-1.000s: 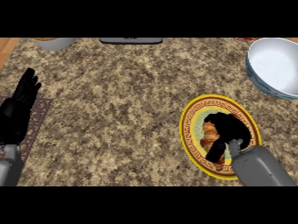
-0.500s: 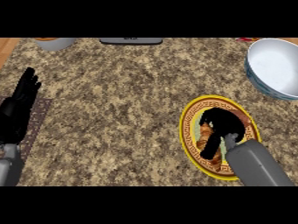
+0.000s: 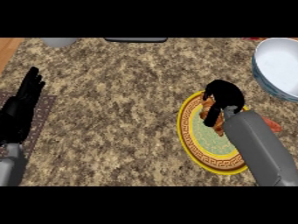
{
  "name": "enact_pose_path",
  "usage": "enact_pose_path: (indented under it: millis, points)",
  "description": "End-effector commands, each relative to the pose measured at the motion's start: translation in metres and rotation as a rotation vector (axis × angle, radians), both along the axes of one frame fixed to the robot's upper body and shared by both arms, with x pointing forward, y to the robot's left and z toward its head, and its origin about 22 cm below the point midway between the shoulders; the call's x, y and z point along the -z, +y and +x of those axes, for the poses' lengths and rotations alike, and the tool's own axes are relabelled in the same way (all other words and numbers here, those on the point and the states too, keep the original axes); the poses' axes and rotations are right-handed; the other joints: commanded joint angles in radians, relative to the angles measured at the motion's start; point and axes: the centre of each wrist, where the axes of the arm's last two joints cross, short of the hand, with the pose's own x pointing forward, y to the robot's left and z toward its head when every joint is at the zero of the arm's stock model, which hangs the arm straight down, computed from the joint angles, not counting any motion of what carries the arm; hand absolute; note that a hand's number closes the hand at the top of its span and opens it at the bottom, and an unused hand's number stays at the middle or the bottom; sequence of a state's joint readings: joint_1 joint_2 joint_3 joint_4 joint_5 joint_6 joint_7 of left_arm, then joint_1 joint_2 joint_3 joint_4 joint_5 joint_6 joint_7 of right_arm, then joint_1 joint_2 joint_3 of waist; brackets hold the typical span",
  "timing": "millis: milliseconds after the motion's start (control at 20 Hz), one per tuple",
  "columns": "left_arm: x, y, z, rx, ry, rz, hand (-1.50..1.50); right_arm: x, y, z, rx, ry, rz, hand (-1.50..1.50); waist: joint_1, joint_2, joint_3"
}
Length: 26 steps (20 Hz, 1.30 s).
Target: Pick the croissant from the plate and place it in the bowl
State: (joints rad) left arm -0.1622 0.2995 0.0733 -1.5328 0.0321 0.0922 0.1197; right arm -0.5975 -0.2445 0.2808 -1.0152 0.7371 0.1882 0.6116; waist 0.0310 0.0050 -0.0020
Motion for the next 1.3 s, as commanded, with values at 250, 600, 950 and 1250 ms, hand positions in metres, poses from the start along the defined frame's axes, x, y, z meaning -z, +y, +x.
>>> enact_pose_path:
  millis: [250, 600, 950, 1250]
  points:
    - [0.000, -0.007, 0.001, -0.029, -0.001, 0.017, 0.00, -0.046, 0.020, 0.035, 0.019, -0.307, -0.107, 1.50, -0.025, -0.006, 0.002]
    - [0.007, 0.009, -0.008, -0.055, 0.021, 0.000, 0.00, -0.160, 0.011, 0.042, 0.173, -0.740, -0.095, 1.50, -0.046, -0.017, 0.001]
    - [0.003, 0.001, -0.014, -0.036, 0.014, 0.005, 0.00, -0.193, -0.028, 0.029, 0.302, -0.771, -0.050, 1.50, -0.031, -0.009, 0.002]
    - [-0.002, 0.010, -0.005, -0.026, 0.012, 0.011, 0.00, -0.170, -0.093, 0.036, 0.323, -0.781, 0.014, 1.50, -0.027, -0.005, 0.002]
